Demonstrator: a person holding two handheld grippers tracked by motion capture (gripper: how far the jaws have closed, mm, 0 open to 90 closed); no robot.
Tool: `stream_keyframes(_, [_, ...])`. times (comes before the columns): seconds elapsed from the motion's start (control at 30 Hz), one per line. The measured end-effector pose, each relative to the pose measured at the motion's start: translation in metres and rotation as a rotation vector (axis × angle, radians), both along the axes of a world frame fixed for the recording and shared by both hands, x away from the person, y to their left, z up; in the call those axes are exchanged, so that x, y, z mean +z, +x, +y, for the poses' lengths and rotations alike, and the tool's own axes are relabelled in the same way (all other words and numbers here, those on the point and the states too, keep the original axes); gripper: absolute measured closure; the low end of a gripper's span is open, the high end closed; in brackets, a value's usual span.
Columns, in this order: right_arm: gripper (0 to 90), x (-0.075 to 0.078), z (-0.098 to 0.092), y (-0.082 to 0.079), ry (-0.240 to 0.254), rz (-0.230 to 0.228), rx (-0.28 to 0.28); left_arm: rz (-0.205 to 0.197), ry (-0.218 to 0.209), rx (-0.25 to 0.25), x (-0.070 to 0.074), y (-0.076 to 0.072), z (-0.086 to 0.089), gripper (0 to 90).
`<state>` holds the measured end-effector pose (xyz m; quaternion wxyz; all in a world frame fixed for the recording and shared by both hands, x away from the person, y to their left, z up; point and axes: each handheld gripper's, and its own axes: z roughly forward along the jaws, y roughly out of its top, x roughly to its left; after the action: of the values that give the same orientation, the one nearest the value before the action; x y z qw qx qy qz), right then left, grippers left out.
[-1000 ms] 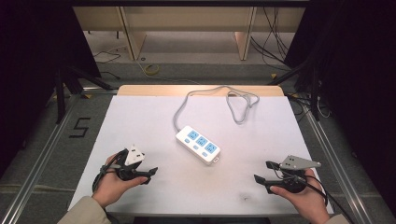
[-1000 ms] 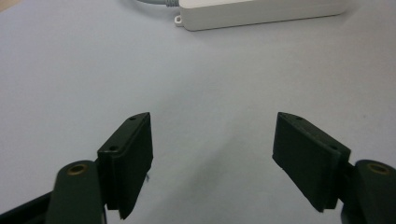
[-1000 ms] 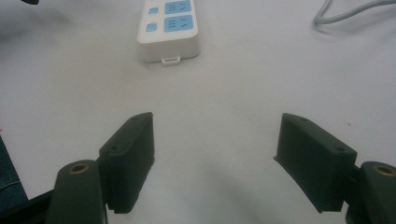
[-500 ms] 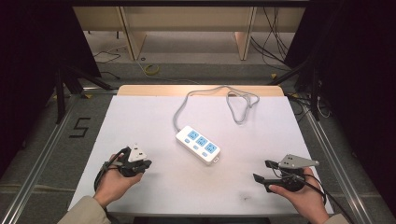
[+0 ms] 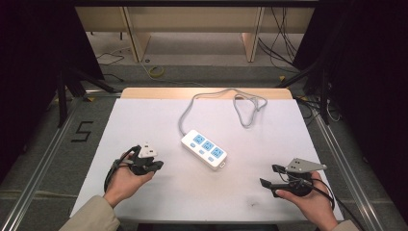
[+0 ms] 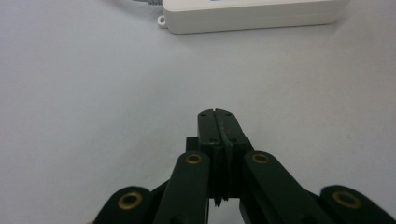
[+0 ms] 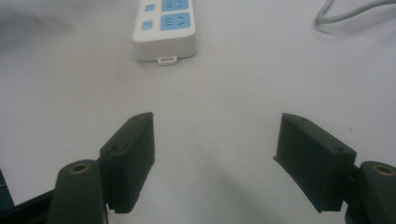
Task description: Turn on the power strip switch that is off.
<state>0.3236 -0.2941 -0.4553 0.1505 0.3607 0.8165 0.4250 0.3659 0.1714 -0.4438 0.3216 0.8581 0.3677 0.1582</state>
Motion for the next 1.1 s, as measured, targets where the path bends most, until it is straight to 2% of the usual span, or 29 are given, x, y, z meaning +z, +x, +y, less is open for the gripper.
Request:
stream_keyframes(0.23, [28.4,0.000,0.000,0.000,-0.003,0.000,0.002,0.001,0.000,0.004,0.001,0.008,-0.004,89.7])
stream_keyframes(0.3, [28.4,-0.001,0.000,0.000,-0.002,0.003,0.002,0.013,0.003,0.011,0.002,0.012,-0.006,89.7])
stream_keyframes(0.87, [28.5,-0.001,0.001,0.001,-0.002,0.005,0.007,0.009,-0.009,0.009,0.006,0.029,-0.022,89.8])
stream_keyframes(1.1, [28.5,-0.001,0.001,0.001,-0.001,0.007,0.005,0.006,0.011,-0.001,0.008,0.034,-0.027,89.7])
